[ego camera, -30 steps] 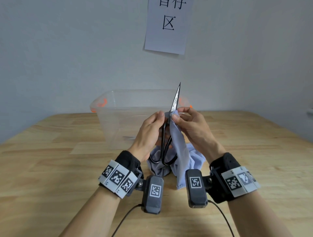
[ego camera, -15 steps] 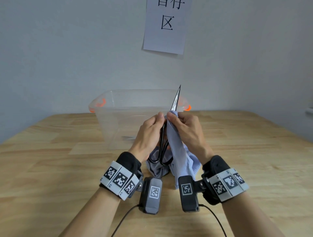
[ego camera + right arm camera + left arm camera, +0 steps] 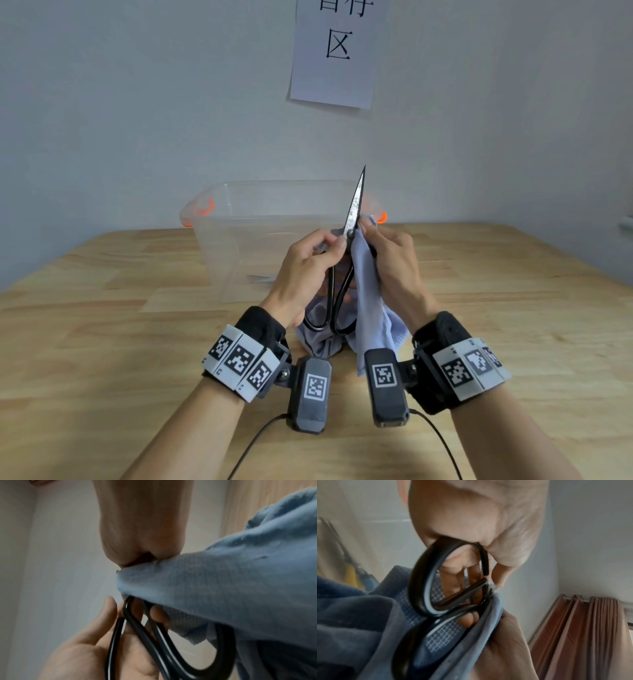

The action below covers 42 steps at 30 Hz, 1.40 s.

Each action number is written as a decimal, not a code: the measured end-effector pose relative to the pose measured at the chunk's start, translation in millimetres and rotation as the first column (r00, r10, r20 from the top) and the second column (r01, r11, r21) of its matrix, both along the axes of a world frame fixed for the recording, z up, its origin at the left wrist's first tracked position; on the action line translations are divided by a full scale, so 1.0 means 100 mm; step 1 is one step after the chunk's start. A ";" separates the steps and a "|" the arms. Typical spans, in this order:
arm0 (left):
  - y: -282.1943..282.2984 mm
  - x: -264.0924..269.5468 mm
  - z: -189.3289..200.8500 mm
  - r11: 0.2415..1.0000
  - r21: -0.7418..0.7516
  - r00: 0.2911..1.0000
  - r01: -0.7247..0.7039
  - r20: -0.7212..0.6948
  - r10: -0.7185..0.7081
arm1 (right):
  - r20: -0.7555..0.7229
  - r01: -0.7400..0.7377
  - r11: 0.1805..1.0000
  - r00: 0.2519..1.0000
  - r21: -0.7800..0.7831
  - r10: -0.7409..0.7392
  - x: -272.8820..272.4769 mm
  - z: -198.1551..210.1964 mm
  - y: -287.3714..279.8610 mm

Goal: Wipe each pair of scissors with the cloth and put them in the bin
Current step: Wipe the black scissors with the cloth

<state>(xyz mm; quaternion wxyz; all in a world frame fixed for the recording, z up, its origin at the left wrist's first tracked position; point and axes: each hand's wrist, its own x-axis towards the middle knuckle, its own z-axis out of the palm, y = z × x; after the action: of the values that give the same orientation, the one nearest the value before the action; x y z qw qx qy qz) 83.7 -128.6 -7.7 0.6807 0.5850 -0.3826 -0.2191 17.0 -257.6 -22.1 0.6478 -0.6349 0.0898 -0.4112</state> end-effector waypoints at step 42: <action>0.06 -0.03 0.06 0.999 0.036 1.000 0.004 -0.021 -0.003 | -0.043 -0.161 0.987 0.986 0.021 0.162 -0.02 0.04 -0.05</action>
<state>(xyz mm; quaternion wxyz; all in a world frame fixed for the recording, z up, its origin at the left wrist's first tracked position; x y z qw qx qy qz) 80.5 -122.7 -1.4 0.6735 0.5942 -0.3725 -0.2334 14.7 -263.0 -18.2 0.6824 -0.6435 0.0560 -0.3421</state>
